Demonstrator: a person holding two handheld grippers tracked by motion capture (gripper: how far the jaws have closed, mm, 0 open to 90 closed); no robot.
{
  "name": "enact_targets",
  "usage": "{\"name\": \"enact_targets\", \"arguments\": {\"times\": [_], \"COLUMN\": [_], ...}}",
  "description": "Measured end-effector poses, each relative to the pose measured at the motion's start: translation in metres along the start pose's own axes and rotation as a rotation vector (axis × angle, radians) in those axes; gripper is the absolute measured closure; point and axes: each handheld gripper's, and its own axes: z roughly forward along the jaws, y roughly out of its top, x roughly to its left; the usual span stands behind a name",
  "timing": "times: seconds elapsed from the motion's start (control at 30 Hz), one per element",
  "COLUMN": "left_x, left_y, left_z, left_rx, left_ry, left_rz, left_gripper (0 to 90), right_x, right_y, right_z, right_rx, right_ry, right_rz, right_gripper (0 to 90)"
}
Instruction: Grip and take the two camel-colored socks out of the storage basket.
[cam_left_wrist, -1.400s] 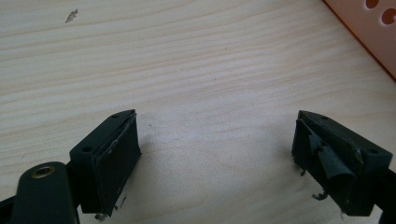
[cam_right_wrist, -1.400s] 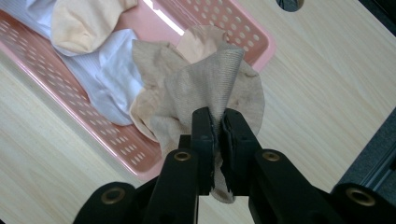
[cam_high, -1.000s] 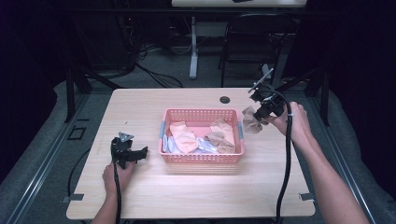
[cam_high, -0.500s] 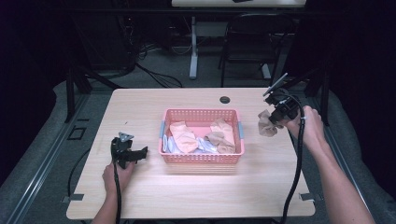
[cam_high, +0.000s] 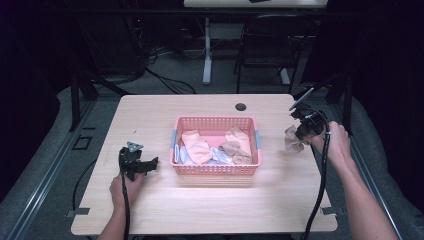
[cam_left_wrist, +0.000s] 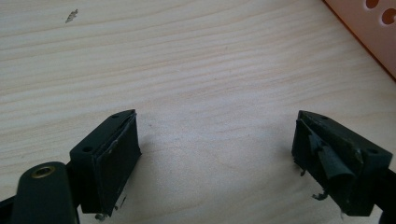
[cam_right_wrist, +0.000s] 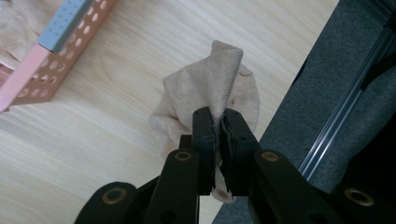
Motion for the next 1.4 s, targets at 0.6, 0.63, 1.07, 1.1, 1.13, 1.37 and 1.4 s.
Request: {"name": "enact_targets", "arguments": {"times": [0.6,0.63,1.07,1.1,1.13,1.37,1.4], "left_x": [0.000,0.000,0.000,0.000,0.000,0.000,0.000], "left_y": [0.000,0.000,0.000,0.000,0.000,0.000,0.000], "left_z": [0.000,0.000,0.000,0.000,0.000,0.000,0.000], "left_rx": [0.000,-0.001,0.000,0.000,-0.001,-0.001,0.000], "left_ry": [0.000,0.000,0.000,0.000,0.001,0.001,0.000], "left_rz": [0.000,0.000,0.001,0.000,0.000,0.000,0.000], "left_gripper": [14.6,14.6,14.6,14.6,14.6,14.6,14.6], "right_x": [-0.005,-0.006,-0.007,-0.008,-0.008,-0.012,-0.013], "right_y": [-0.010,-0.010,-0.016,-0.015,-0.016,-0.019,-0.020], "right_z": [0.041,0.043,0.071,0.071,0.073,0.077,0.077], "right_rx": [0.046,0.048,0.091,0.103,0.099,0.116,0.115], "right_ry": [0.061,0.073,0.142,0.141,0.139,0.163,0.162], "right_rz": [0.040,0.047,0.083,0.076,0.089,0.104,0.108], "right_gripper": [84.7,84.7,83.7,83.6,83.4,80.6,79.0]}}
